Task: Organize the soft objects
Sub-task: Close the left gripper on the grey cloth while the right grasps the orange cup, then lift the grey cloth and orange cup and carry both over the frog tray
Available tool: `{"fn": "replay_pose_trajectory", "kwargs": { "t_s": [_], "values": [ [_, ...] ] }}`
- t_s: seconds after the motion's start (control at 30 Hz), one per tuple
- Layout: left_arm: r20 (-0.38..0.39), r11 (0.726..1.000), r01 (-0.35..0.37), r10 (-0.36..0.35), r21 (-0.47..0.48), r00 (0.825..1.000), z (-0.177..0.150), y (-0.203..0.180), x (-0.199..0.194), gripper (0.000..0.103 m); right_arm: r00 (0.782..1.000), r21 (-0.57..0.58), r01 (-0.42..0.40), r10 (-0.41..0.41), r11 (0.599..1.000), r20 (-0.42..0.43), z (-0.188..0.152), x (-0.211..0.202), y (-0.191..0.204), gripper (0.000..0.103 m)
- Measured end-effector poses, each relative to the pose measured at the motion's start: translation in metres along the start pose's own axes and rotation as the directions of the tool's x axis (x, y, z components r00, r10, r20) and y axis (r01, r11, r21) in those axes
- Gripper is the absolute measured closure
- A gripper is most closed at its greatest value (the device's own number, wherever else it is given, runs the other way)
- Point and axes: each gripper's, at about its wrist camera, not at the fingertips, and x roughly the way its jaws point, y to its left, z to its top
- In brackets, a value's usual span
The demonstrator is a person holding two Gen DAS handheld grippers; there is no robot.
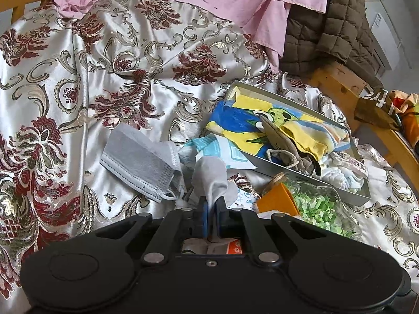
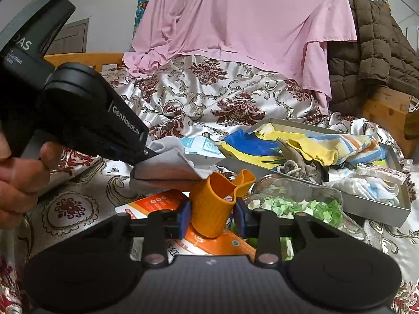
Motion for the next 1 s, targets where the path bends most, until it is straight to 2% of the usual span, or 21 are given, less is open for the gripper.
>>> {"fn": "replay_pose_trajectory", "kwargs": {
  "t_s": [0.23,0.43,0.7,1.0],
  "values": [
    [0.028,1.0,0.008,-0.008,0.005,1.0,0.0,-0.005,-0.005,0.1,1.0,-0.01,0.015,-0.015,1.0,0.017,0.001,-0.003,0.002,0.075],
    [0.069,0.999,0.013,-0.015,0.03,0.998,0.003,-0.014,-0.012,0.1,0.999,-0.032,0.034,-0.033,0.999,0.038,0.002,-0.008,0.003,0.076],
    [0.121,0.999,0.036,-0.04,0.033,0.992,0.011,-0.028,-0.023,0.1,0.991,-0.092,0.103,-0.094,0.99,0.095,0.008,-0.023,0.005,0.076],
    [0.187,0.997,0.03,-0.043,0.071,0.981,0.02,-0.056,-0.038,0.1,0.981,-0.024,0.148,-0.144,0.989,0.133,0.017,-0.04,-0.02,0.076]
  ]
}}
